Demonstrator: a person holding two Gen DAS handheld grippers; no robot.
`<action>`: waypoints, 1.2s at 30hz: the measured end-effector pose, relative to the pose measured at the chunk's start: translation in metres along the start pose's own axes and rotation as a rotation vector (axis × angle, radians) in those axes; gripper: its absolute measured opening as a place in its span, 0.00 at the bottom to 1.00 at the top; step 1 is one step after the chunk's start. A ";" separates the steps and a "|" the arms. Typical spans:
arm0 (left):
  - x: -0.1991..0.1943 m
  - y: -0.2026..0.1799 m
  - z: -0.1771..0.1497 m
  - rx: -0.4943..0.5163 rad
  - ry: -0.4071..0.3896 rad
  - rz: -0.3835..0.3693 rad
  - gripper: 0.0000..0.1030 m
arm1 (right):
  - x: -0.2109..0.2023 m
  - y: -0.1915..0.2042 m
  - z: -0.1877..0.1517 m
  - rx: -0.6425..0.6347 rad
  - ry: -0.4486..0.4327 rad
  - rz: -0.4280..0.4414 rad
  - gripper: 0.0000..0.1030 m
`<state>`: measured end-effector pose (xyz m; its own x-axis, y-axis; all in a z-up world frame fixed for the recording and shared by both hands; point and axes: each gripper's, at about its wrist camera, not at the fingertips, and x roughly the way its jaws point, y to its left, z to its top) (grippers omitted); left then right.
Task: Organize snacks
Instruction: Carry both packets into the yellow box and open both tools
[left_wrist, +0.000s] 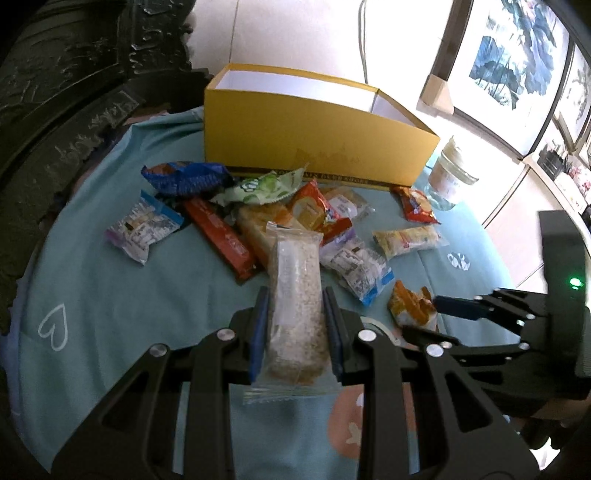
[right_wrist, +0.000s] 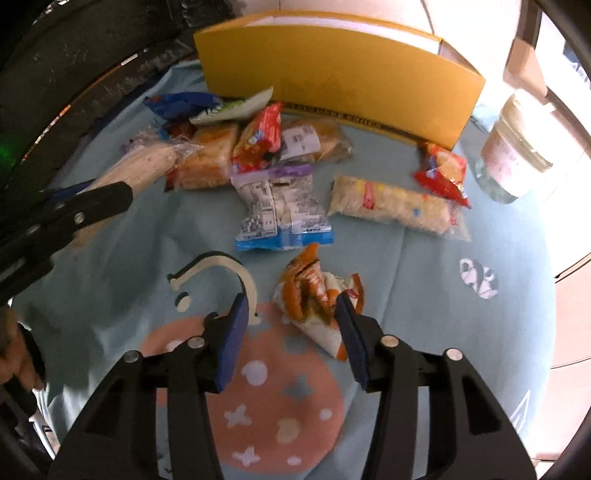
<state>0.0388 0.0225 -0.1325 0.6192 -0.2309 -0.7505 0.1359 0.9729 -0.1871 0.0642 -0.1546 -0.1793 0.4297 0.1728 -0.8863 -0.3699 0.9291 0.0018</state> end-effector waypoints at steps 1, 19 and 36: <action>0.001 -0.001 0.000 0.004 0.001 0.001 0.27 | 0.003 0.002 0.001 -0.024 -0.003 -0.033 0.48; -0.023 -0.002 0.009 -0.014 -0.048 -0.034 0.27 | -0.042 -0.043 -0.003 0.111 -0.098 0.101 0.26; -0.063 -0.028 0.142 0.036 -0.210 0.037 0.27 | -0.157 -0.059 0.123 0.086 -0.361 0.085 0.26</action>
<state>0.1055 0.0118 0.0096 0.7716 -0.1906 -0.6069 0.1354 0.9814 -0.1362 0.1200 -0.1961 0.0173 0.6687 0.3405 -0.6610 -0.3528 0.9278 0.1211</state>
